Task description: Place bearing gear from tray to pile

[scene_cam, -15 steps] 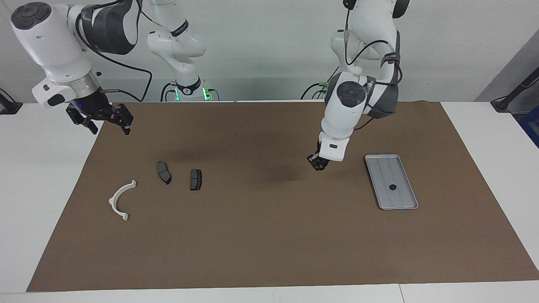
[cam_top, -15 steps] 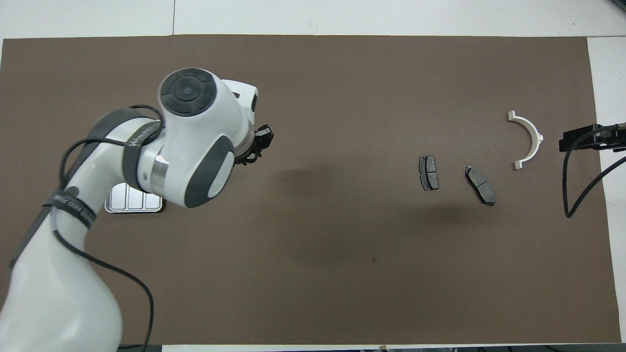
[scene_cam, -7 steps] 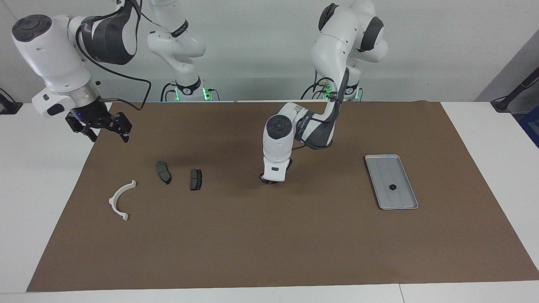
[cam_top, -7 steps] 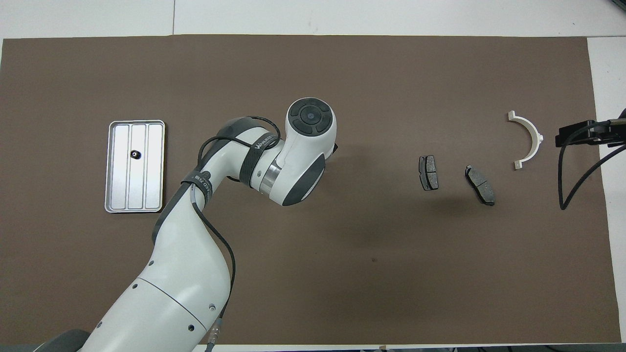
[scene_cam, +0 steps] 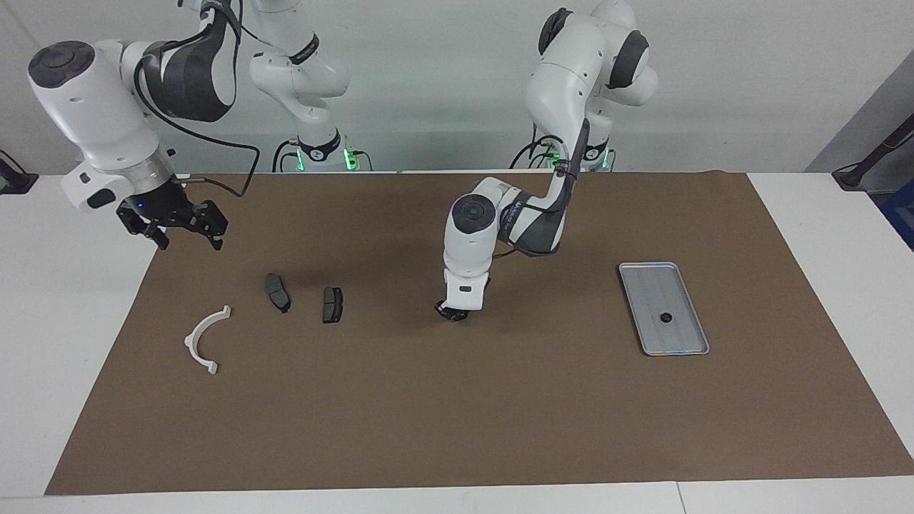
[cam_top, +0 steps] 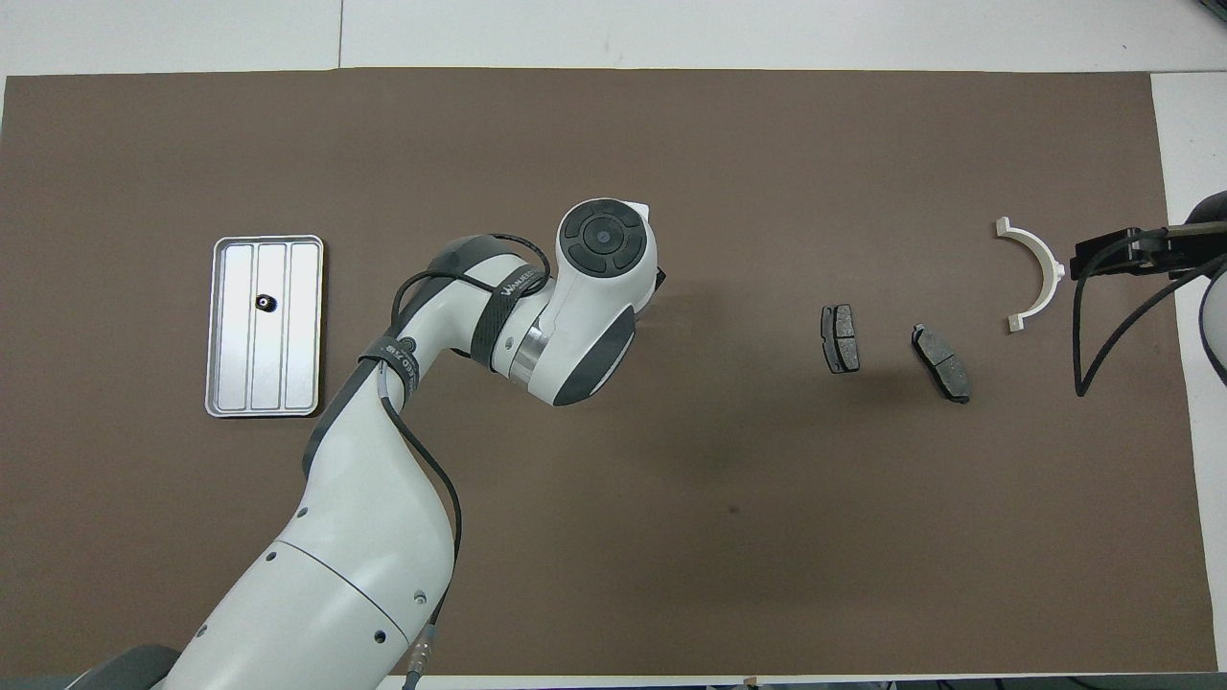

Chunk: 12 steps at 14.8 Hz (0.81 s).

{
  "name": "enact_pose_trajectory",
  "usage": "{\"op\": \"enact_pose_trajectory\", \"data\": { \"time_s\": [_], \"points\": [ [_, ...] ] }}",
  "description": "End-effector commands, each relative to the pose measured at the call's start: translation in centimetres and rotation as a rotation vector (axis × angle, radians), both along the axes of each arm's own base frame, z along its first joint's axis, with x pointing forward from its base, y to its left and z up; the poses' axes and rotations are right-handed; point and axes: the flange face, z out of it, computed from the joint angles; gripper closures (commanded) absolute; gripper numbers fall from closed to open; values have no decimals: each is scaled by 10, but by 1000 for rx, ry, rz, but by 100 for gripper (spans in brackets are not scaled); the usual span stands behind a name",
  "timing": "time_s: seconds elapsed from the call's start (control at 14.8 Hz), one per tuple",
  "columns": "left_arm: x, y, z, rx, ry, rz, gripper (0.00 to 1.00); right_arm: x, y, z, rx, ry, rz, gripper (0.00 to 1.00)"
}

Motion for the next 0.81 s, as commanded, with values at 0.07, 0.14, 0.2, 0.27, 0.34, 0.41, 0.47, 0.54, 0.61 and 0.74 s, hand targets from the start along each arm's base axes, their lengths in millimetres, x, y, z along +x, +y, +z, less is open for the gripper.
{"op": "enact_pose_trajectory", "data": {
  "time_s": [0.07, 0.14, 0.2, 0.27, 0.34, 0.41, 0.47, 0.54, 0.61, 0.74],
  "points": [
    [-6, -3, -1, 0, -4, 12, 84, -1, -3, -1, 4, -7, 27, 0],
    [-6, -3, -1, -1, -5, 12, 80, -1, -7, -2, 3, -4, 25, 0],
    [-7, -4, -1, -1, -5, 12, 75, -1, -7, -1, -4, -9, 32, 0],
    [-8, -4, -1, -1, -5, 12, 69, -1, -8, 0, -6, -10, 33, 0],
    [-7, -4, -1, 0, -6, 23, 67, -1, -8, -1, -5, -7, 33, 0],
    [-8, -3, -3, 2, -5, 28, 66, -1, -8, 0, -6, -10, 33, 0],
    [-10, -3, -4, 4, -5, 26, 65, -1, -7, 0, -4, -10, 31, 0],
    [-13, -5, -4, 5, -4, 21, 65, -1, -7, -1, -6, -9, 33, 0],
    [-13, -4, -4, 8, -2, 20, 53, -1, -6, -1, -6, -9, 33, 0],
    [-11, -4, 0, 15, -2, 20, 4, -1, -2, -1, -5, -7, 34, 0]
  ]
}}
